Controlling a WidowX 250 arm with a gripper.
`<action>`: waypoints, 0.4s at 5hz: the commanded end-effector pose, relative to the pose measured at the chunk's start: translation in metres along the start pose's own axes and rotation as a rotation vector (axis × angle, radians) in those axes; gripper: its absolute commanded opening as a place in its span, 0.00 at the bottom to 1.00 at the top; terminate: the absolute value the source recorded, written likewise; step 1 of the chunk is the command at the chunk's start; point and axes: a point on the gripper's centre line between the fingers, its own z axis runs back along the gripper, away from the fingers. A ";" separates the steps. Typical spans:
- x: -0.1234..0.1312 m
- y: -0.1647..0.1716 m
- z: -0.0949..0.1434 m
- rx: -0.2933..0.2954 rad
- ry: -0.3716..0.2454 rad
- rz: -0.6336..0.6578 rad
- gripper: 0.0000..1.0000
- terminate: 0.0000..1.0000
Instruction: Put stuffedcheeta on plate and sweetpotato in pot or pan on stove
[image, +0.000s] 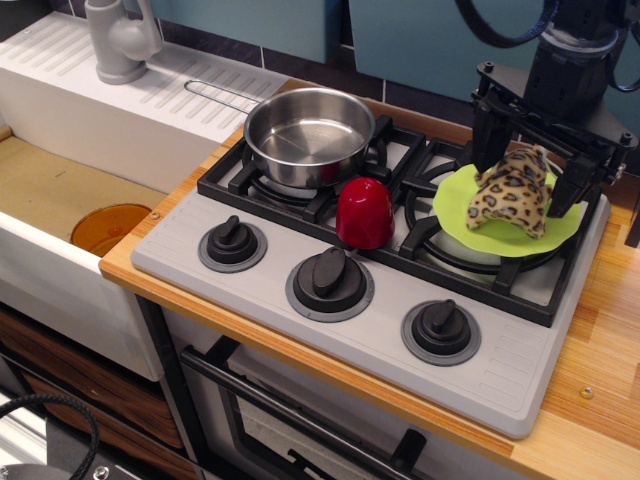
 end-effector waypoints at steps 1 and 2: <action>0.000 0.009 0.061 -0.018 -0.068 -0.027 1.00 0.00; -0.008 0.021 0.068 -0.010 -0.055 -0.053 1.00 0.00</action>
